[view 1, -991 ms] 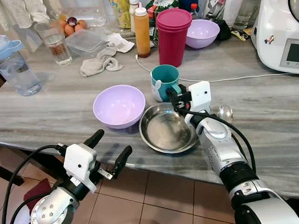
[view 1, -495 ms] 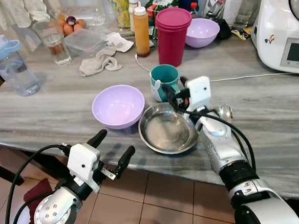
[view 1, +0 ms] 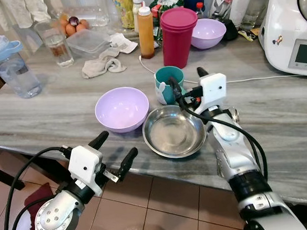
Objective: Setting the table
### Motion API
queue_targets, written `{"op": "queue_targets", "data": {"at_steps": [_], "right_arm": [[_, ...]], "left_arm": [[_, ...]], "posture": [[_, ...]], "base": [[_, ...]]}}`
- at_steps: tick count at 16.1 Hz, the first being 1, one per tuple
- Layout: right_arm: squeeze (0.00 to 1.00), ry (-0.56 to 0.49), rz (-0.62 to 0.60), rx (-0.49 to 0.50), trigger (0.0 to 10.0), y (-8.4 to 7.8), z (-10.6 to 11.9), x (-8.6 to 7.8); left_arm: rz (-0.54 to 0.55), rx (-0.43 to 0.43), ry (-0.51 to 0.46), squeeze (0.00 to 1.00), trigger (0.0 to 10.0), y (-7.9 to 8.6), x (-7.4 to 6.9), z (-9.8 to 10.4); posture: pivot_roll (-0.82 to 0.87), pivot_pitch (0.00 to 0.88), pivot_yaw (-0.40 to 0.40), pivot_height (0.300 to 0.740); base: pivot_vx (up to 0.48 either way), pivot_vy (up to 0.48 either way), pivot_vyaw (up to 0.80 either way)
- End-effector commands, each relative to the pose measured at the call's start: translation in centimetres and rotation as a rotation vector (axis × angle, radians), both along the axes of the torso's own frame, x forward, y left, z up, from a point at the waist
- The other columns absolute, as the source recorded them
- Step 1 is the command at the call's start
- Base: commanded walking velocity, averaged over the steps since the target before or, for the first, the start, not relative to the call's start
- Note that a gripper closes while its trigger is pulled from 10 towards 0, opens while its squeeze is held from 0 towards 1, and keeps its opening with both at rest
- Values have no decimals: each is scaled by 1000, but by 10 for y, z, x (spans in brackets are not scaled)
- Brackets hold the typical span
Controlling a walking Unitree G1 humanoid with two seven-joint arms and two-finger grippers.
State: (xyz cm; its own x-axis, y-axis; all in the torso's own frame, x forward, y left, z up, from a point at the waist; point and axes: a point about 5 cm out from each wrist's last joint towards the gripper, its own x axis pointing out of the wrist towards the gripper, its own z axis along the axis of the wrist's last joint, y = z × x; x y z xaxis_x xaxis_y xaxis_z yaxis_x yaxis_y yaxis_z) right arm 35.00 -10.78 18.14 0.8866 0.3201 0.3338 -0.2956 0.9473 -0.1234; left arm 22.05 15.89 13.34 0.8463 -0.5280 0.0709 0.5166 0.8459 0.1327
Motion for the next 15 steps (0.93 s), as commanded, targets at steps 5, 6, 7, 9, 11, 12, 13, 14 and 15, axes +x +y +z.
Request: {"op": "queue_targets", "data": {"at_steps": [5,6,7,9,11,12,13,14,15], "right_arm": [[1000,-92,-91,-11,10000,-7,17,-19],[1000,-95,-98,-14,10000,-8,17,-20],[1000,-100,-116,-24,10000,-10,17,-23],[1000,-94,-151,-40,10000,-15,14,-30],[878,-72,-162,-68,10000,-17,8,-38],[0,-57,-163,-81,10000,-16,4,-42],[0,-55,-162,-81,10000,-15,4,-42],[0,-48,-167,-85,10000,-14,4,-44],[0,-48,-167,-84,10000,-13,4,-45]], "left_arm": [[44,-3,-28,0,10000,5,1,8],[59,-4,-30,0,10000,6,2,9],[99,-9,-34,0,10000,9,4,10],[204,0,-41,0,10000,14,9,9],[316,11,-43,0,10000,19,15,6],[407,35,-44,0,10000,23,18,3],[421,28,-38,0,10000,24,19,2],[471,19,-22,0,10000,24,22,0],[469,15,-24,0,10000,23,23,1]], "posture": [[25,134,30,740],[25,134,32,740],[25,134,32,740],[23,136,35,740],[19,137,35,740],[15,137,34,740],[15,137,34,740],[12,134,30,740],[12,134,30,740]], "base": [[0,0,0],[0,0,0],[0,0,0],[0,0,0],[0,0,0],[0,0,0],[0,0,0],[0,0,0],[0,0,0]]}}
